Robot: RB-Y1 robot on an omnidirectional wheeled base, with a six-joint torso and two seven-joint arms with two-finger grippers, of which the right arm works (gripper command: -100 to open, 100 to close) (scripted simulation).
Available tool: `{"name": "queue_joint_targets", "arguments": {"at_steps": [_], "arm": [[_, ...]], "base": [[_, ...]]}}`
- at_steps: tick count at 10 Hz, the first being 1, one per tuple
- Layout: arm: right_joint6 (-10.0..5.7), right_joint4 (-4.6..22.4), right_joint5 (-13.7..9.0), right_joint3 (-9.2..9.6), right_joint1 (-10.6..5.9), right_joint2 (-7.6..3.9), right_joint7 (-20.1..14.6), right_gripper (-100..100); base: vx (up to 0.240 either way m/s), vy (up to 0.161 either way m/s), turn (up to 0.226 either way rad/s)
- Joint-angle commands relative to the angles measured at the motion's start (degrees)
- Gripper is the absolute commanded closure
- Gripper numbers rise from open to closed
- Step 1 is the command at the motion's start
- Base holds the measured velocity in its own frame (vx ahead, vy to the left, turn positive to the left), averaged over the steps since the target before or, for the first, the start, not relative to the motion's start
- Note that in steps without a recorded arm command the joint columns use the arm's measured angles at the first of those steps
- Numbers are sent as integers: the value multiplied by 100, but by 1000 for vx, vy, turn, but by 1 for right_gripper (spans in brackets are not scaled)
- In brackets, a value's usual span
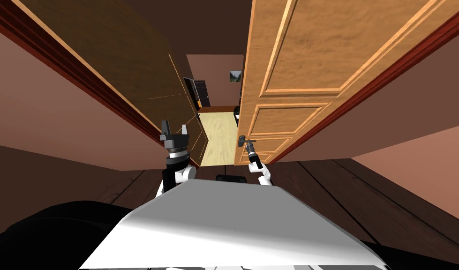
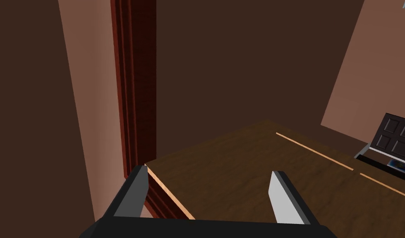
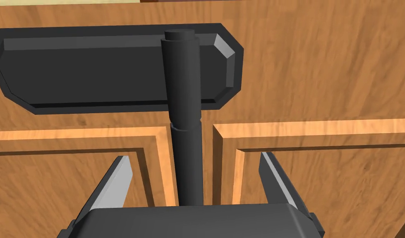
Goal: Push the door open
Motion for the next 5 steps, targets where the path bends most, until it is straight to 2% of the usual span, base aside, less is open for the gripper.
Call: {"name": "queue_joint_targets", "arguments": {"at_steps": [1, 2, 3, 4, 5], "arm": [[-6, 69, -3, -37, -54, 28, 4, -100], [-9, 95, -4, -50, -74, 42, 5, -100], [-4, 67, -3, -39, -56, 34, 5, -100], [-4, 67, -3, -39, -56, 34, 5, 100], [-4, 67, -3, -39, -56, 34, 5, 100]], "base": [[229, 0, 26], [198, -7, 28], [82, -2, 6], [-8, 0, -5], [-22, -3, 7]]}}
